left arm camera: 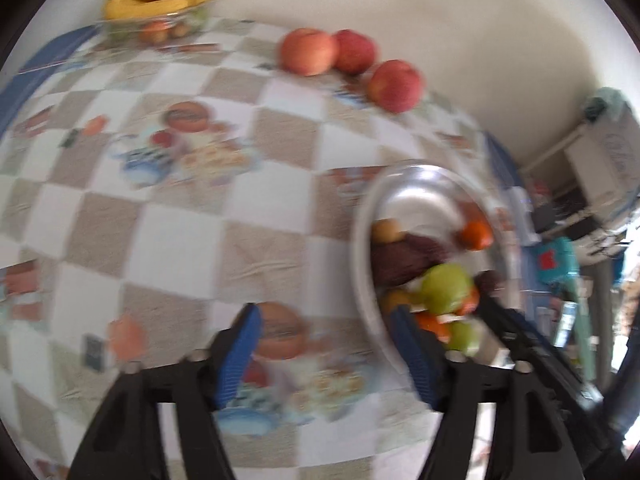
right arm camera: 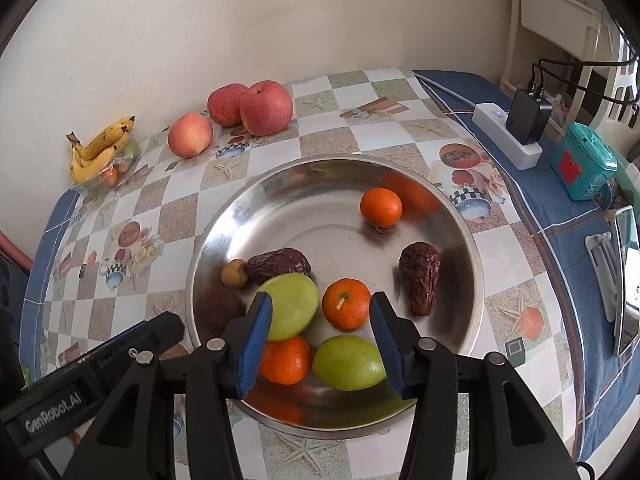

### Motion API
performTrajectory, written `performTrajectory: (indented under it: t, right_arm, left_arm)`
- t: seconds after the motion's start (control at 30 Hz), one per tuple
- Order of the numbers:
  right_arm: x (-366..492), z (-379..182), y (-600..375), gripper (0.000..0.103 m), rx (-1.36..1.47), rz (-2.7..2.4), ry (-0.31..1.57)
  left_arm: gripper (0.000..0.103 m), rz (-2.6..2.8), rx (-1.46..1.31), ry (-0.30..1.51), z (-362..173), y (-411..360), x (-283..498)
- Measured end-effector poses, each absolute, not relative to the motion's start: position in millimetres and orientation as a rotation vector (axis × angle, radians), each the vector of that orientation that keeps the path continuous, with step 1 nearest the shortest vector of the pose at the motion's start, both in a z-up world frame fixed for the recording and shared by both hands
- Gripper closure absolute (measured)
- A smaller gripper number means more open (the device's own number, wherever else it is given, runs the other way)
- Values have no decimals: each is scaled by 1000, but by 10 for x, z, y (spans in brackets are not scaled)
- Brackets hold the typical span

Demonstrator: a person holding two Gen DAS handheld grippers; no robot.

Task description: Organize fruits

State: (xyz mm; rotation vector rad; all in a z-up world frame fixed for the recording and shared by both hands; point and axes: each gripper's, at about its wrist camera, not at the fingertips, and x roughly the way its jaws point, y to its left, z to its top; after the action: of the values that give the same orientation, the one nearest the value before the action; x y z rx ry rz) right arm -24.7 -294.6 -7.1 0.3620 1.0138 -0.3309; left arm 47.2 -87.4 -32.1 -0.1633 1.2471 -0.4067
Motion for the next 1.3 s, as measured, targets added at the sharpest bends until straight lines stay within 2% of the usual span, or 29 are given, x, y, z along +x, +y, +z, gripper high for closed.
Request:
performTrajectory:
  t: [0.03, 0.1, 0.17, 0.33, 0.4, 0.63, 1.3]
  right_arm:
    - [-259, -71, -2927, 50, 353, -331, 1019]
    - [-283, -87, -2880, 40, 336, -327, 1034]
    - [-315, -109, -2827, 18, 322, -317, 1048]
    - [-393, -123, -2695, 16, 301, -301, 1070]
    - [-421, -106, -2636, 8, 298, -291, 1070]
    - [-509, -23, -2437, 7, 264, -266, 1061]
    - [-481, -40, -2328, 7, 212, -258, 1076]
  left_arm:
    - [12, -350, -125, 1257, -355, -806, 471]
    - [0, -245, -49, 1264, -411, -667, 454]
    - [0, -184, 18, 1251, -421, -573, 416]
    - [0, -185, 95, 1224, -343, -450, 257]
    - [0, -214, 80, 1231, -301, -426, 204]
    - [0, -155, 127, 1194, -150, -363, 118]
    - [0, -39, 170, 1251, -226, -300, 155]
